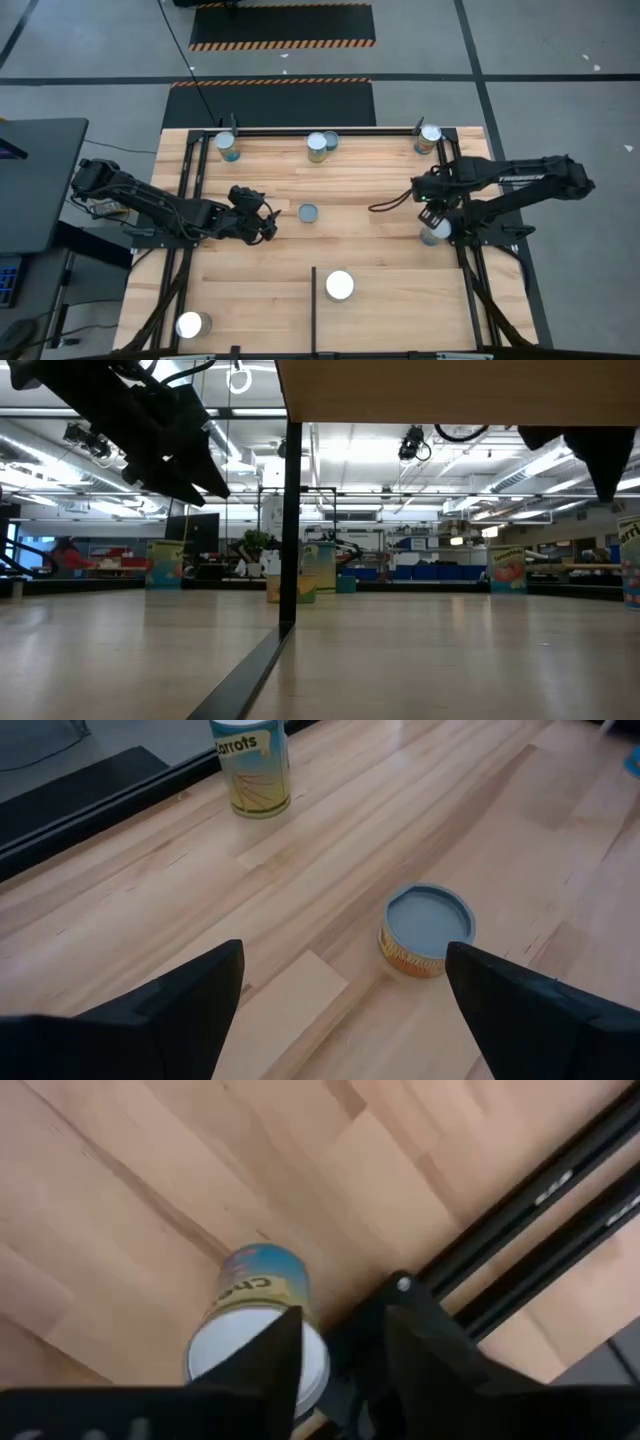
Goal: Pick and place cans onto a shelf
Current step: Put the canned cherries aligned with the other canned cherries on the shelf
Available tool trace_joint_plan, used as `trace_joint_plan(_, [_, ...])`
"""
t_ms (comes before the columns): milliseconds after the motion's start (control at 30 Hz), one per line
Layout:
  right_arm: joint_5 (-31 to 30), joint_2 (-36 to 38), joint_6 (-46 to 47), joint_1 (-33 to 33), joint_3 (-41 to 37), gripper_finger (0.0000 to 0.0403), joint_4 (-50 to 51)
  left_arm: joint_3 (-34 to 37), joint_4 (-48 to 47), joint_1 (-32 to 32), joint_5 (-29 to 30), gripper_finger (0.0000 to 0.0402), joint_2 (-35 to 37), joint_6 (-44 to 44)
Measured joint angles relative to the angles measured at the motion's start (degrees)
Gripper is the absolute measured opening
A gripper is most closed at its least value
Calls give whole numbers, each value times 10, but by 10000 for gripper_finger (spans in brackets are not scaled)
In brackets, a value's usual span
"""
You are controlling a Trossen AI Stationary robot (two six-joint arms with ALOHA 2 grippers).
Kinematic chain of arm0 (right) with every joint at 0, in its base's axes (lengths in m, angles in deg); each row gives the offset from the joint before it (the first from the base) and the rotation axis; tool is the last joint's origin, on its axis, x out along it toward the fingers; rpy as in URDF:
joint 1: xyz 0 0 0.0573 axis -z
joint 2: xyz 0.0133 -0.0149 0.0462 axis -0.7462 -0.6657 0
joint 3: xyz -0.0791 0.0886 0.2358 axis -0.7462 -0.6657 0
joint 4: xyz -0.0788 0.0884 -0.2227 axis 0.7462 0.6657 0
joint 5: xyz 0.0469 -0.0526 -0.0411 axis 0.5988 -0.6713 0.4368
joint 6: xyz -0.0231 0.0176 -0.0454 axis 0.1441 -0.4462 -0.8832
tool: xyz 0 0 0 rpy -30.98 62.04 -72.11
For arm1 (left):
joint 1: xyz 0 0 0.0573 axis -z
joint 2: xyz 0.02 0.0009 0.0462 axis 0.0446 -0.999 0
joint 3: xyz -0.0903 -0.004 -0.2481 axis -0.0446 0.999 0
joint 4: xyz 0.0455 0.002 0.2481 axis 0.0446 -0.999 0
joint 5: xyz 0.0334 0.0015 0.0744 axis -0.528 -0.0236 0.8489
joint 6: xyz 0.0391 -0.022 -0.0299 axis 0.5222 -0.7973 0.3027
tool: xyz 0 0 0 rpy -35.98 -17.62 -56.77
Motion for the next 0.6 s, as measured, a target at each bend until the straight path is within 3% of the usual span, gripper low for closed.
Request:
trace_joint_plan(367, [31, 51, 100, 0, -53, 341, -31, 0, 0, 0, 0, 354, 0, 0])
trace_joint_plan(600, [52, 27, 90, 9, -50, 382, -43, 0, 0, 0, 0, 354, 0, 0])
